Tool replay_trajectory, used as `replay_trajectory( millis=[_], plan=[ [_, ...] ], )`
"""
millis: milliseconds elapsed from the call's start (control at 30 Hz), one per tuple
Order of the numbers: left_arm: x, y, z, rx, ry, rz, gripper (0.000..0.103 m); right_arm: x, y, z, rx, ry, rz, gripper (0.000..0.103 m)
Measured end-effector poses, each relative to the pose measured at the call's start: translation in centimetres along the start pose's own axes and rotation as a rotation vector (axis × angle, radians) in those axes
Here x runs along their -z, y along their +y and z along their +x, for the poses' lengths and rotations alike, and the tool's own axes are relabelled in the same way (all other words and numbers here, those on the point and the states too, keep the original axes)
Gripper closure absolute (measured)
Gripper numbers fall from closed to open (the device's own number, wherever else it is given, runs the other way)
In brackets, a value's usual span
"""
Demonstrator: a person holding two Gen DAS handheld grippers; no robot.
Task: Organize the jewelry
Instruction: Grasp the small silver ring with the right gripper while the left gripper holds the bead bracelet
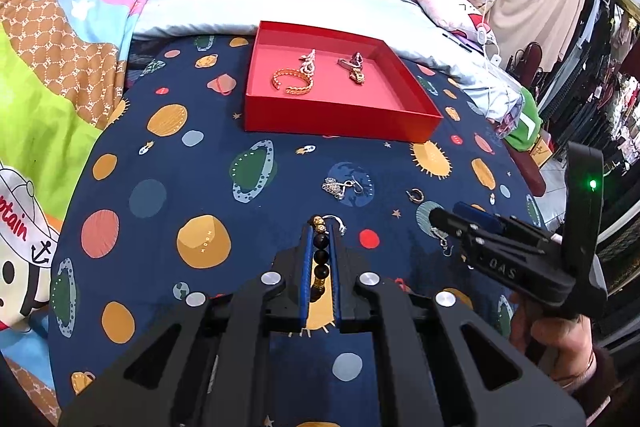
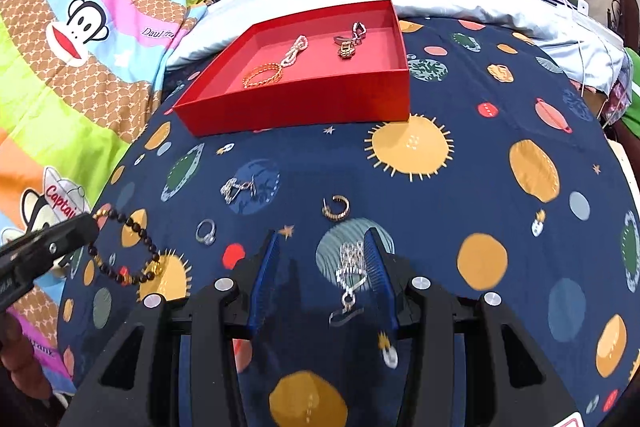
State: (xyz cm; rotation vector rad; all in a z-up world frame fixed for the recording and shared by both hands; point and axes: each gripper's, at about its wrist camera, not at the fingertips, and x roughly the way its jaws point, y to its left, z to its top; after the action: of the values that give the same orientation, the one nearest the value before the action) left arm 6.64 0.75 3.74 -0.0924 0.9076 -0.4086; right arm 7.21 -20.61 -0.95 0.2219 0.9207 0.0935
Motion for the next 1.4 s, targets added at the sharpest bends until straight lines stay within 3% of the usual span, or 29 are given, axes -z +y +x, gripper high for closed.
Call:
replay_trajectory(
  millis=[167,433,667,767,933,1067,1133,1400],
  plan=[
    [-0.2,0.5,0.6,-0.009,0.011,-0.013,0.096,-0.3,1.2,0.5,-0.035,0.006,-0.014,0.060],
    [-0.7,1.5,0.7,-0.030,0.008,-0.028,0.096,0.6,6.7,2.7,-0.130,0.062,-0.123,0.060],
    [-0.7,2.6,0.3,-0.040,0.008,-0.044,0.096,0.4,9.5,4.4,-0.141,0.082,-0.177,0.060],
    [-0.6,3.2,0.3,-0.043,0.009,-0.054,0.096,0.5,10.0,5.0,-0.120,0.089,-0.194,0.064],
    [-0.6,3.9,0.4,-0.042,0.012,-0.070,0.096,0.7,10.5,5.4,-0.047,0.081,-0.242,0.084],
    [-0.6,4.0,0.5,-0.035,0.015,-0.073,0.096,0.6,10.2,5.4,-0.037,0.083,-0.242,0.088],
    [-0.6,3.9,0.5,-0.032,0.014,-0.070,0.096,0.6,9.8,5.0,-0.035,0.077,-0.231,0.095],
    [-0.7,3.2,0.6,-0.022,0.015,-0.059,0.096,0.6,8.5,4.2,-0.045,0.082,-0.191,0.095]
  ],
)
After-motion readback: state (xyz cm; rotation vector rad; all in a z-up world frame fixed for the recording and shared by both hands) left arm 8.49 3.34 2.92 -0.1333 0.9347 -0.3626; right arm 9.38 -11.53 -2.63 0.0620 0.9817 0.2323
